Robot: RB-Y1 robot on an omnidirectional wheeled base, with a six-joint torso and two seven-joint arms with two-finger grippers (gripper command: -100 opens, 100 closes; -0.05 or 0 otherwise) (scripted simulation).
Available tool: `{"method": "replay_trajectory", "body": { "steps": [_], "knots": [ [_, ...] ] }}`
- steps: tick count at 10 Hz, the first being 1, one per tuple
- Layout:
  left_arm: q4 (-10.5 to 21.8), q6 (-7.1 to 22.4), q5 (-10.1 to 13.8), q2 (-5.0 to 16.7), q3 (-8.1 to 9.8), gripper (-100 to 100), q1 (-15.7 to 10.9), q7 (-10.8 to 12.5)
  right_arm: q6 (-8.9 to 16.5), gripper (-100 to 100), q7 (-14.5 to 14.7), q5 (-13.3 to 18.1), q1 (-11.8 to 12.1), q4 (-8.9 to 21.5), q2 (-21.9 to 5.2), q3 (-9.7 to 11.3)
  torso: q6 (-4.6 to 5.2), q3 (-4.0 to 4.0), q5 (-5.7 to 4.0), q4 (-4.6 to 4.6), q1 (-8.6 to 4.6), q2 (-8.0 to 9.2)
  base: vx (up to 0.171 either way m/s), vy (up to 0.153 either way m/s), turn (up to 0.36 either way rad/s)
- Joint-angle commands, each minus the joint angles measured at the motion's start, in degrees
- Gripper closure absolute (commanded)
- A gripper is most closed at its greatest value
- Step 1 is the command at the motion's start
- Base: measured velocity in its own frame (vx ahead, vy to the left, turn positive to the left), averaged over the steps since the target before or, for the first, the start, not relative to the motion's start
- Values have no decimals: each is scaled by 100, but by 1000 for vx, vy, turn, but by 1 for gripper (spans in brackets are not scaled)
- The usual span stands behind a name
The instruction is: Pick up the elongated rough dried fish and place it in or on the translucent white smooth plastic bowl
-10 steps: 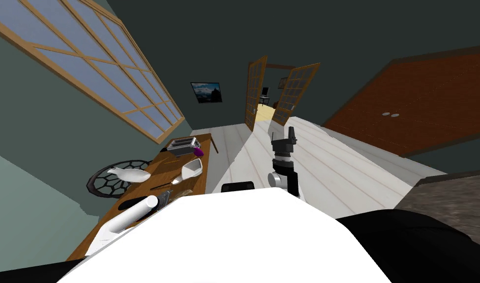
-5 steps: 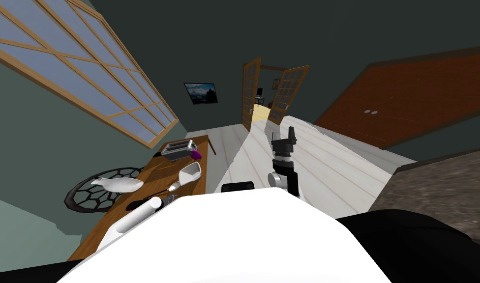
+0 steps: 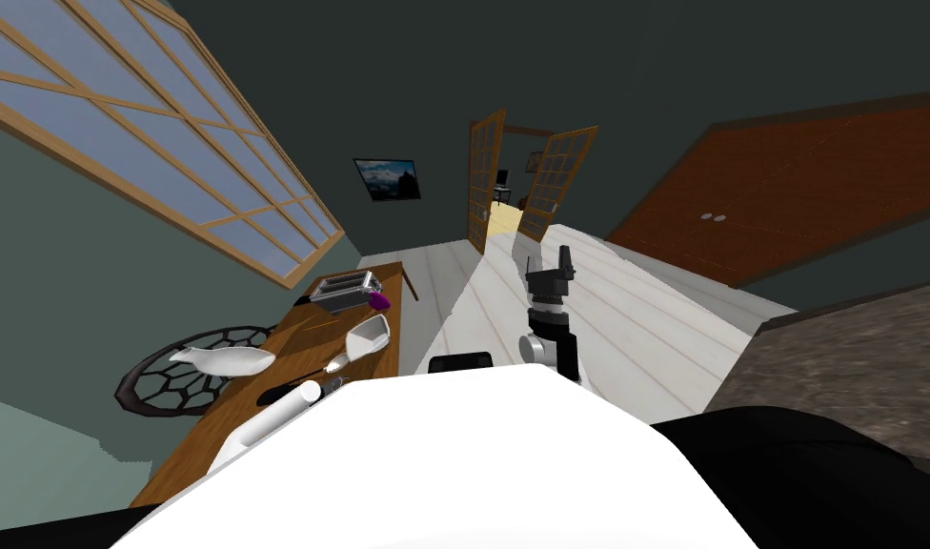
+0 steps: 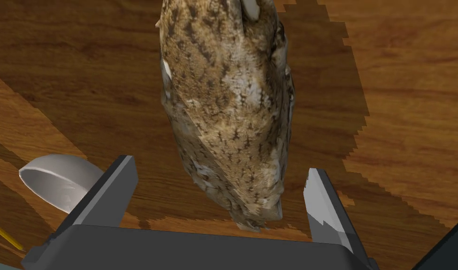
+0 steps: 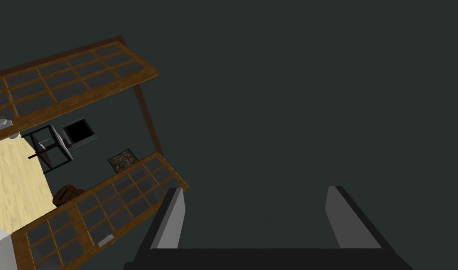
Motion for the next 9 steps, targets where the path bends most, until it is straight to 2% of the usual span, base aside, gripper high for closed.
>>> {"method": "replay_trajectory", "body": {
  "steps": [1, 2, 3, 7, 8, 9],
  "knots": [
    [199, -189, -68, -21, -94, -100, -86, 58, 0, 0, 0, 0, 0, 0, 0, 0, 0, 0, 0, 0, 0, 0, -4, 0, -14],
    [122, -115, -46, -21, -59, -100, -50, 29, 0, 0, 0, 0, 0, 0, 0, 0, 1, 0, 0, 0, 0, 0, 0, 0, 0],
    [136, -141, -52, -24, -67, 100, -55, 37, 0, 0, 0, 0, 0, 0, 0, 0, 0, 0, -1, 0, 0, 0, -2, -1, 11],
    [139, -136, -51, -27, -65, 100, -50, 40, 0, 0, 0, 0, 0, 0, 0, 0, 4, -1, -3, 1, -1, -3, 0, 0, 0],
    [139, -136, -51, -27, -66, 0, -50, 38, 0, 0, 0, 0, 0, 0, 0, 0, 3, -1, -3, 2, -1, -3, 0, 0, 0],
    [-42, 46, 15, 17, 27, 100, 6, -12, 0, 0, 0, 0, 0, 0, 0, 0, 3, 0, -4, 2, -2, -2, 4, 1, 22]
  ]
}}
